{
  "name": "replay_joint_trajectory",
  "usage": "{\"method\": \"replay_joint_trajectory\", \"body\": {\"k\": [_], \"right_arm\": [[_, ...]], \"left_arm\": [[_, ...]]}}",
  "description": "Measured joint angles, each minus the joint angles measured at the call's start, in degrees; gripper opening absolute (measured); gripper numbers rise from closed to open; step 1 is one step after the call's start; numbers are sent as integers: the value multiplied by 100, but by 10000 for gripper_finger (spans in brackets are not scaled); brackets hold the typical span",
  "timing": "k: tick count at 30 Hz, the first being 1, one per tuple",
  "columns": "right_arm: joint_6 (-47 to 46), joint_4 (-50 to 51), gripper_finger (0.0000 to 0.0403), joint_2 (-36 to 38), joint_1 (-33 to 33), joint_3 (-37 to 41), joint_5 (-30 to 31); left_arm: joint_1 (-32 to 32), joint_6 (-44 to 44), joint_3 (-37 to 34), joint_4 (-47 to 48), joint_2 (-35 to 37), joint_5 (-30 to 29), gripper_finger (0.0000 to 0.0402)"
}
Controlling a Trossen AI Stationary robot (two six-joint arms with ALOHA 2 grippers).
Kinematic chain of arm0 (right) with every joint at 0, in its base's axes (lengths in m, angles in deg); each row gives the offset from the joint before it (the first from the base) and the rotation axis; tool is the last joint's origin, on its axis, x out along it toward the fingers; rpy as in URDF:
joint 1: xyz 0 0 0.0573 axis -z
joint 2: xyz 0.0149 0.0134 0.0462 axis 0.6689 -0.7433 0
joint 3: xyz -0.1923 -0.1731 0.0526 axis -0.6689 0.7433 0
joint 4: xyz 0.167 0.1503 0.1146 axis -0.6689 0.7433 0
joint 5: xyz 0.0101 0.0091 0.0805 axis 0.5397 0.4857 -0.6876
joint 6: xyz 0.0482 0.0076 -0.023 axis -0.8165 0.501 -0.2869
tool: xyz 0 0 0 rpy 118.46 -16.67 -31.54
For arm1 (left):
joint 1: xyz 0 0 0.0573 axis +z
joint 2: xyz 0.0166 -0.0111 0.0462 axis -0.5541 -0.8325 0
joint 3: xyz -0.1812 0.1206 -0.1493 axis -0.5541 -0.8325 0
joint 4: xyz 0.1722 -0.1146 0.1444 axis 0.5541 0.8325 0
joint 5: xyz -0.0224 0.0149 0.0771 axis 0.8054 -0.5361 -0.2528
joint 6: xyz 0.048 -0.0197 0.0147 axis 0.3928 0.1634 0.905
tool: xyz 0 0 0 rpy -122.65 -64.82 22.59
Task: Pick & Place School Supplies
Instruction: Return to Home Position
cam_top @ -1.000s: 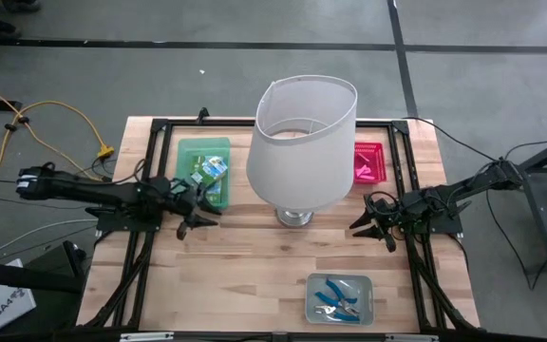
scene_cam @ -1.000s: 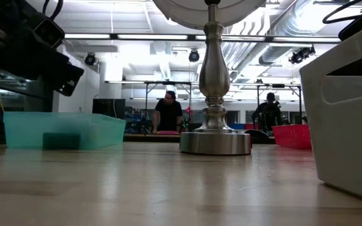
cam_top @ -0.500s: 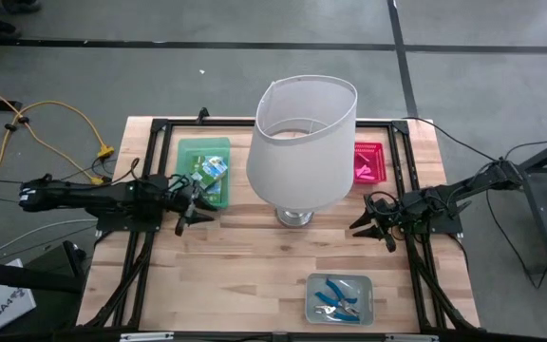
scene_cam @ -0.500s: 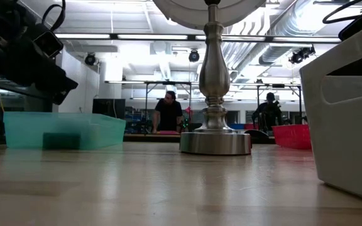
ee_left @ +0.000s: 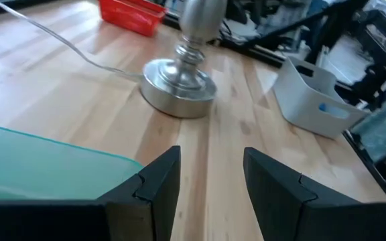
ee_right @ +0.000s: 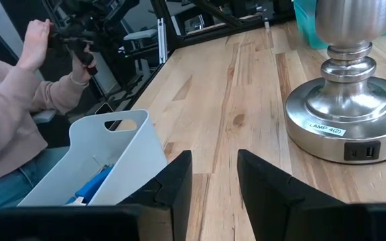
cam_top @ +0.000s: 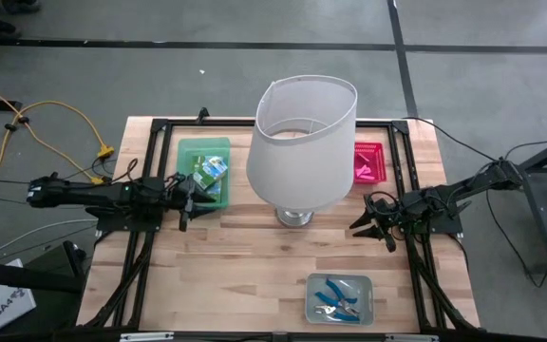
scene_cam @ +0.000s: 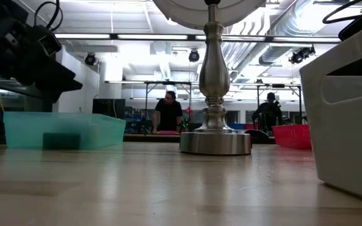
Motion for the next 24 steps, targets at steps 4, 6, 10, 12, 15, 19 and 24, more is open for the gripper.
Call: {"method": "replay_joint_trajectory", "body": {"k": [4, 6, 10, 12, 15, 19, 24], "right_arm": [[0, 0, 112, -1, -1, 0, -1], [0, 0, 112, 0, 1, 0, -2], [0, 0, 112, -2, 1, 0, -1], [0, 0, 112, 0, 1, 0, 0], [0, 0, 112, 0, 0, 0, -1], [0, 0, 112, 0, 1, 0, -2], [0, 0, 112, 0, 1, 0, -2]], "left_arm": [[-264, -12, 0, -11, -35, -163, 159], [-324, 50, 0, -8, -34, -172, 159], [-311, 94, 0, 0, -34, -179, 159], [-280, 96, 0, 11, -34, -147, 159], [-200, 96, 0, 27, -34, -97, 159], [-139, 116, 0, 37, -34, -88, 159], [-125, 138, 0, 46, -34, -49, 159]]}}
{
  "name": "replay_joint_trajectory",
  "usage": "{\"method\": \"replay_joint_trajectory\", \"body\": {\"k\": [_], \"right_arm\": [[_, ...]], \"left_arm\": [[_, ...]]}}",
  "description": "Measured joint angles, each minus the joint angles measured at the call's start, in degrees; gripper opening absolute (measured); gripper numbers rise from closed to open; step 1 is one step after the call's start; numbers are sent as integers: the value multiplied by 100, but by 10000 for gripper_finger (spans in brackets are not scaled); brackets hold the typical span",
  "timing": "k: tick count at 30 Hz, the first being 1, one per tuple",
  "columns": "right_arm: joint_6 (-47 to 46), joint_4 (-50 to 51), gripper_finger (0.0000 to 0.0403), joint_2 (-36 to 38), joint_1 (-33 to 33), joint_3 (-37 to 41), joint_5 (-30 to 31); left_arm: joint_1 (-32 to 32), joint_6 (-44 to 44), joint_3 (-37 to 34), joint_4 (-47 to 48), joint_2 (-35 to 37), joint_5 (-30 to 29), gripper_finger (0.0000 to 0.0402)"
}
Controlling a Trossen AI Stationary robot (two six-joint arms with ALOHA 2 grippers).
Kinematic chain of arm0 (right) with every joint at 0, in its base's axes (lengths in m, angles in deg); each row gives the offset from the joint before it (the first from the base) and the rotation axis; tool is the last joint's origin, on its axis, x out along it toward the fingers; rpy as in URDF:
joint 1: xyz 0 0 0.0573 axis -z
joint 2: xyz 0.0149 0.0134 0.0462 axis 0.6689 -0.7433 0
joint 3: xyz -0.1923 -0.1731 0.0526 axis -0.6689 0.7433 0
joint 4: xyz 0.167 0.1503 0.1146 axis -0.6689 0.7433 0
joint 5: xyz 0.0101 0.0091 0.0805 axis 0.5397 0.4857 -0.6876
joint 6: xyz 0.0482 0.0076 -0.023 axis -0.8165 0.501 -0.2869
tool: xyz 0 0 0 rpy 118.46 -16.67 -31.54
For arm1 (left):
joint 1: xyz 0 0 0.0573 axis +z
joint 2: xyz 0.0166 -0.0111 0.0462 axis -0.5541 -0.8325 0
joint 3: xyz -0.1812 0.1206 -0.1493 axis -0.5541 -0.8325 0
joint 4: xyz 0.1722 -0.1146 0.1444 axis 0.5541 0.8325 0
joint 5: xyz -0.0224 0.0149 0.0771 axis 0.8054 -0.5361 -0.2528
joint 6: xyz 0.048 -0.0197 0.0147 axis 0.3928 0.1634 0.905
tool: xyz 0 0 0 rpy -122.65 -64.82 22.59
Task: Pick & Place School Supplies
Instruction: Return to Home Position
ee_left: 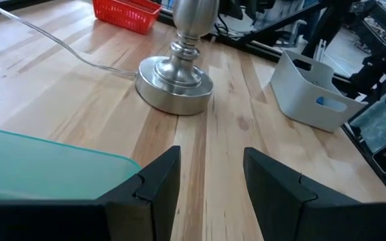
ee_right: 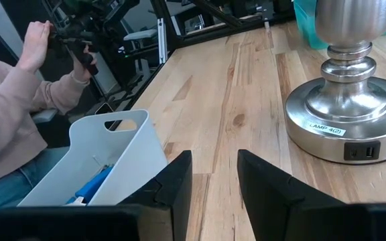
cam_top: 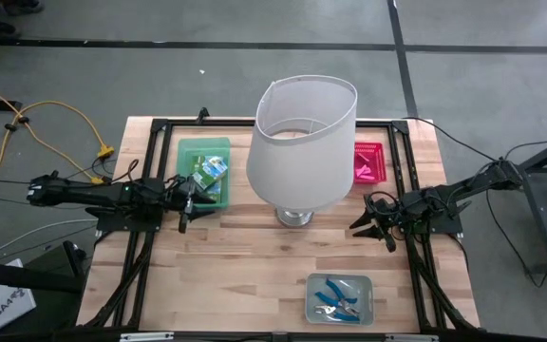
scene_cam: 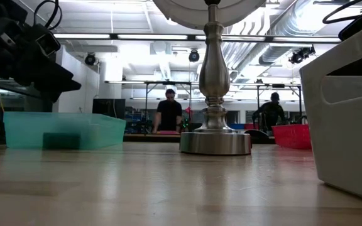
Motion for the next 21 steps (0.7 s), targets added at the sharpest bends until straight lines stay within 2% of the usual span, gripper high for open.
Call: {"method": "replay_joint_trajectory", "body": {"k": [21], "right_arm": [[0, 0, 112, 0, 0, 0, 2]], "left_arm": [[0, 11, -2, -37, 0, 26, 159]]}}
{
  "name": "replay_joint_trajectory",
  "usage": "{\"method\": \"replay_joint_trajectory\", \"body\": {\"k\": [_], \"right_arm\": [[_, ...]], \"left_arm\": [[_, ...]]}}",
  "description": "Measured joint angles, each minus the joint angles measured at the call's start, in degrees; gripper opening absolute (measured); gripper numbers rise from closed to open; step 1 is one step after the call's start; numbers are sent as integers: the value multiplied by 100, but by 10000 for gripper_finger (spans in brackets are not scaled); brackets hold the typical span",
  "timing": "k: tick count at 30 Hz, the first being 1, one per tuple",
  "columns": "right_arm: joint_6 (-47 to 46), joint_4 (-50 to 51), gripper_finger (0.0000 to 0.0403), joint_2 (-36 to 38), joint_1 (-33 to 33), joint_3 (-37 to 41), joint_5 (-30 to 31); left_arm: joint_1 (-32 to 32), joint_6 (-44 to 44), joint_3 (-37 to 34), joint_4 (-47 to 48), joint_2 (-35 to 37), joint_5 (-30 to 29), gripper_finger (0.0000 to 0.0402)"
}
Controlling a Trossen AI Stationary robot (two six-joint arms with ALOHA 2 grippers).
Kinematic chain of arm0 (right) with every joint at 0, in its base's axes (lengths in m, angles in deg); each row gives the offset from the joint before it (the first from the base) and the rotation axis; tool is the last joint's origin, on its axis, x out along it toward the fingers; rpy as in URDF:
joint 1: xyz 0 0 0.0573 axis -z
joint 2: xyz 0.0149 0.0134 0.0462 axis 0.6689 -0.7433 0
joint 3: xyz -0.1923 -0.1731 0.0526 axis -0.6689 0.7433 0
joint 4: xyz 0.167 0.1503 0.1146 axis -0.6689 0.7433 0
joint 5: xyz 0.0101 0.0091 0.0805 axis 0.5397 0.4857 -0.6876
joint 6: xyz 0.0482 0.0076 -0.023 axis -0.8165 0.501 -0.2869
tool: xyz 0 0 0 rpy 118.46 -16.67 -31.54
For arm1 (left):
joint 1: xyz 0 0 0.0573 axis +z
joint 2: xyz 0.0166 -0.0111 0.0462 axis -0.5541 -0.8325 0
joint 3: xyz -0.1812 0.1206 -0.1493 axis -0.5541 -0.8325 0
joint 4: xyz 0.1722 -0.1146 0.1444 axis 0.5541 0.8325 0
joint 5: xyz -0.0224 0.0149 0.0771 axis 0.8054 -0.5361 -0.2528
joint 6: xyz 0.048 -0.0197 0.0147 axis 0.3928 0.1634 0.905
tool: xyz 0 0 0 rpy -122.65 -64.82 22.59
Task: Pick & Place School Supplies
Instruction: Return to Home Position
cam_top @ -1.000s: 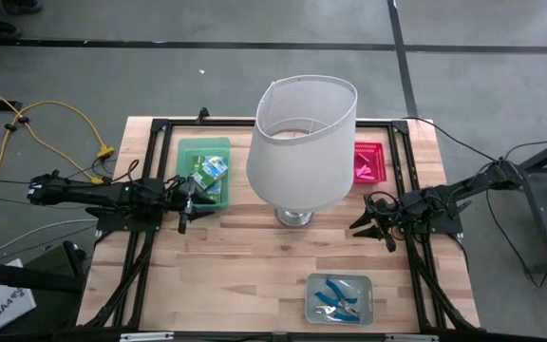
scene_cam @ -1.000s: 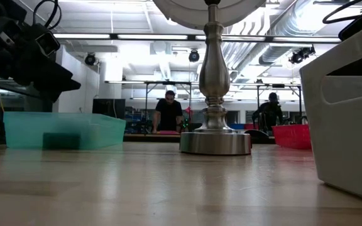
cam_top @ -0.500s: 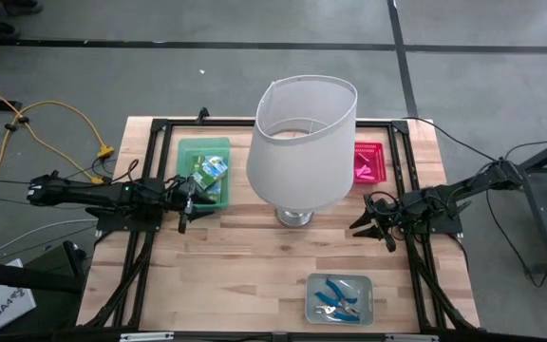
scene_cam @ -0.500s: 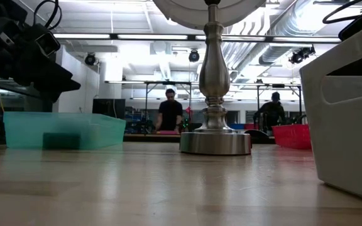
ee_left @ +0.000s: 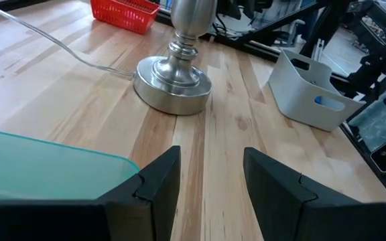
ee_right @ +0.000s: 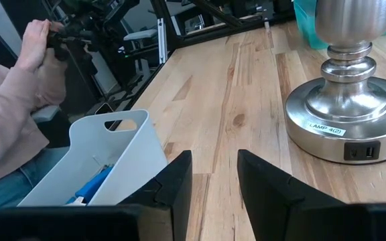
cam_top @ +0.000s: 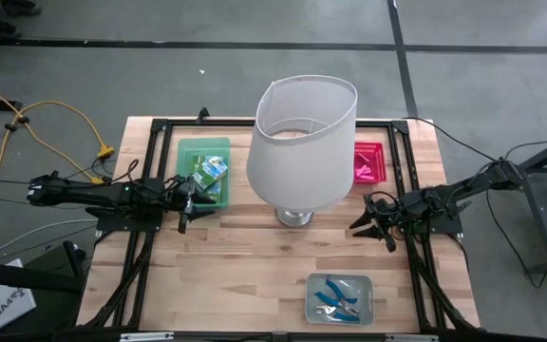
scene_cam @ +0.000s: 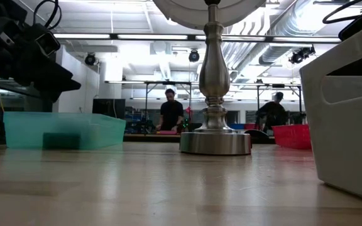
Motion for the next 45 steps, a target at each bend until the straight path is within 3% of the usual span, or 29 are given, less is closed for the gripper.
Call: {"method": "replay_joint_trajectory", "body": {"k": [30, 40, 45], "right_arm": [[0, 0, 112, -1, -1, 0, -1], [0, 0, 112, 0, 0, 0, 0], [0, 0, 112, -1, -1, 0, 0]], "left_arm": [[0, 4, -7, -399, -2, 5, 159], [0, 1340, -4, -321, -2, 2, 159], [0, 1338, -4, -323, -2, 0, 159]]}}
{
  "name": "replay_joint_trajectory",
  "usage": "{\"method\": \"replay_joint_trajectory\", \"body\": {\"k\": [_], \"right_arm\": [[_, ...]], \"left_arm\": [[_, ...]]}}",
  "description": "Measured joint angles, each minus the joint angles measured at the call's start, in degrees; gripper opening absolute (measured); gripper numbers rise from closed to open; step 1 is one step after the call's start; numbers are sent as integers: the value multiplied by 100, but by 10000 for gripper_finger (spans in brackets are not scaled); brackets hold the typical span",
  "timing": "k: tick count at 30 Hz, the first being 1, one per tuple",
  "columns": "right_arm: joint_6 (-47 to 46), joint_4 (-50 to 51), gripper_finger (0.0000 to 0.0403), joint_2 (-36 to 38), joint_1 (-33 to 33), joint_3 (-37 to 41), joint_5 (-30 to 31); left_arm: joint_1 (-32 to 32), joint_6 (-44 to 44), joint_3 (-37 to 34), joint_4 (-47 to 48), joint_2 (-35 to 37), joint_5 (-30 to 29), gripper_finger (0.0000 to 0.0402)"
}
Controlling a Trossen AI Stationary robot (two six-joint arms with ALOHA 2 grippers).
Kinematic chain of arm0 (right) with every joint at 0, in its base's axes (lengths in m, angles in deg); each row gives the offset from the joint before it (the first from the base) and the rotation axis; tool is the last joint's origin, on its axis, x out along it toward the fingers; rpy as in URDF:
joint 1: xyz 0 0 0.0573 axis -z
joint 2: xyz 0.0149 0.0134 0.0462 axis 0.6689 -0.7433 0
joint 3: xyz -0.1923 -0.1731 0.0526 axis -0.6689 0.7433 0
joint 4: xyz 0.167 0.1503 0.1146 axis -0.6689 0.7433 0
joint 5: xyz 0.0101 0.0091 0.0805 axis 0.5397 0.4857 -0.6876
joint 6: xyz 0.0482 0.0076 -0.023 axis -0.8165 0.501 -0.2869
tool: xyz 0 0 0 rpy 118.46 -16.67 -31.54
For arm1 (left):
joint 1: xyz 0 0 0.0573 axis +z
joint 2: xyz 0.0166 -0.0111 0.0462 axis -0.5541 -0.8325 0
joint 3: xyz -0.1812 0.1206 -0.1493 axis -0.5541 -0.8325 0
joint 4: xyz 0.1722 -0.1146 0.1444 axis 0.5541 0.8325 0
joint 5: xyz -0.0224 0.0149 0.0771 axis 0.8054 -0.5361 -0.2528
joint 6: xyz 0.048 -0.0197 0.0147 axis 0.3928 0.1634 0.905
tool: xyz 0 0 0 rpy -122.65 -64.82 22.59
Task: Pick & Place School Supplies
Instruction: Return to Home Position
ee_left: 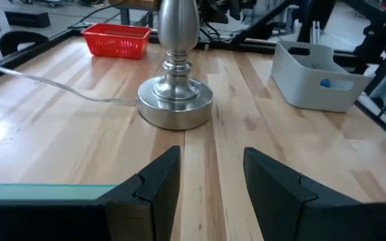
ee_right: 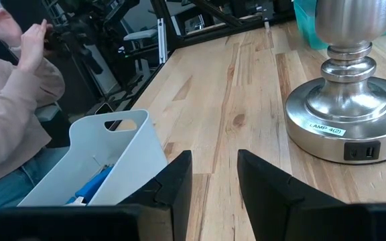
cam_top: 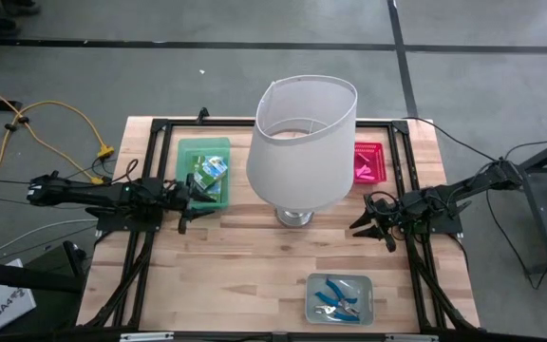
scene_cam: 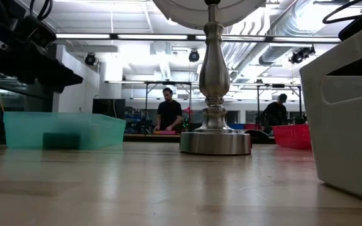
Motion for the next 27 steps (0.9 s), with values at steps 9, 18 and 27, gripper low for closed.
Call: {"method": "replay_joint_trajectory", "body": {"k": [9, 18, 27], "right_arm": [[0, 0, 112, 0, -1, 0, 0], [0, 0, 112, 1, -1, 0, -1], [0, 1, 112, 0, 0, 0, -2]], "left_arm": [[0, -279, 2, -10, 1, -4, 159], [0, -294, 2, -22, 0, -4, 159], [0, -295, 2, -22, 0, -4, 159]]}}
